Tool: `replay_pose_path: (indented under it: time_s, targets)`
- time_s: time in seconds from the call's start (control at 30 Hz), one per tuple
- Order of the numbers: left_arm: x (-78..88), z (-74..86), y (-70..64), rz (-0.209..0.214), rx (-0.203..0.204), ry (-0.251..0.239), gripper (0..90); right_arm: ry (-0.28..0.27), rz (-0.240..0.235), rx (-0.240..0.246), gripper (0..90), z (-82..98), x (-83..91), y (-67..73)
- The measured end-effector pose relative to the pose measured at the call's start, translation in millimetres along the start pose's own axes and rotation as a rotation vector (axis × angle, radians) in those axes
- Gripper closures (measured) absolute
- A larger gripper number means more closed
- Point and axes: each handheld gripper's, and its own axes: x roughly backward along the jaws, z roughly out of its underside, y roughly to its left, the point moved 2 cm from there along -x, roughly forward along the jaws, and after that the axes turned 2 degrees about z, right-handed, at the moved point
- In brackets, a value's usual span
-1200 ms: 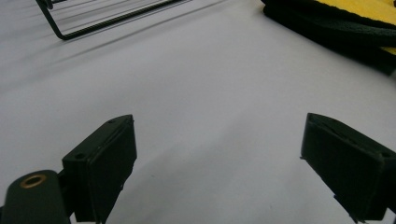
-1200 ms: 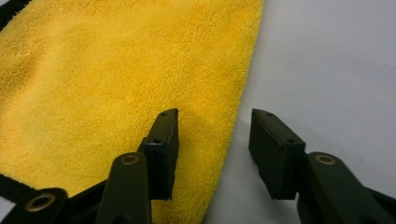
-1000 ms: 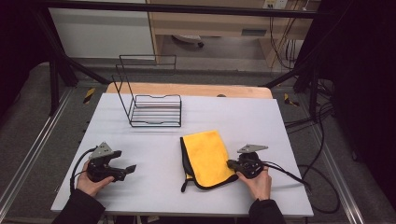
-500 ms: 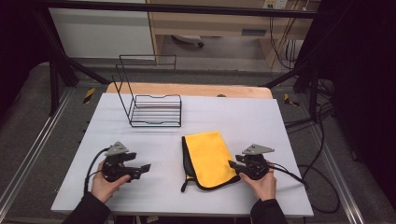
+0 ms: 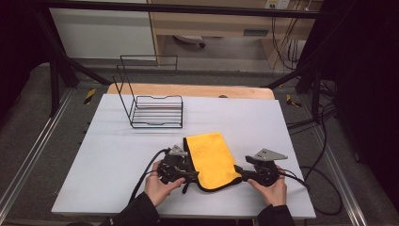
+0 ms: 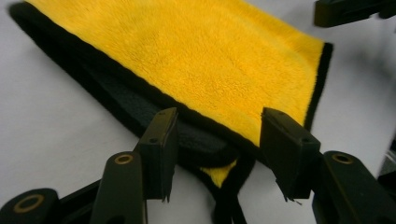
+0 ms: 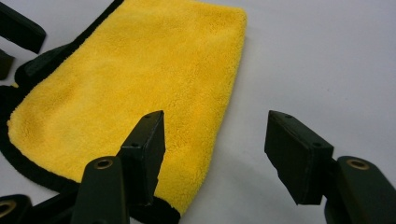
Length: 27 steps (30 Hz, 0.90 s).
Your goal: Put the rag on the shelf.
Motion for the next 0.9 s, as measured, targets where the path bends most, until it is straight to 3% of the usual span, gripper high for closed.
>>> replay_pose_path:
  time_s: [0.07, 0.13, 0.27, 0.43, 0.57, 0.67, 0.8, 0.9]
  targets:
    - [-10.7, 0.9, 2.6, -0.025, 0.018, 0.025, 46.5, 0.004, 0.004, 0.008, 37.4, 1.5, 0.4, 0.3]
    - [-13.9, 2.2, 3.6, -0.028, 0.046, 0.008, 48.1, 0.008, -0.001, 0.01, 36.0, 2.2, -0.3, 1.3]
    - [-17.9, 4.6, -1.1, -0.066, 0.045, -0.002, 49.3, 0.012, -0.012, 0.0, 35.2, 1.9, -3.2, 2.1]
    - [-19.8, 4.6, -2.2, -0.115, 0.04, 0.004, 63.8, 0.023, -0.037, 0.0, 39.0, 1.4, -10.4, 4.2]
    - [-19.6, 3.4, 3.0, -0.07, 0.075, 0.01, 79.1, 0.034, -0.039, 0.002, 41.1, 1.4, -12.4, 4.2]
    - [-18.3, 1.5, 7.1, -0.034, 0.098, 0.007, 84.8, 0.032, -0.043, 0.008, 42.2, 1.8, -11.4, 4.3]
    - [-13.6, -2.9, 4.3, 0.02, 0.117, -0.055, 86.2, 0.025, -0.059, 0.01, 43.0, 1.4, -8.4, 4.7]
    - [-9.6, -13.1, -6.7, 0.055, 0.101, -0.105, 86.4, 0.025, -0.063, 0.014, 43.9, 1.3, -7.3, 4.2]
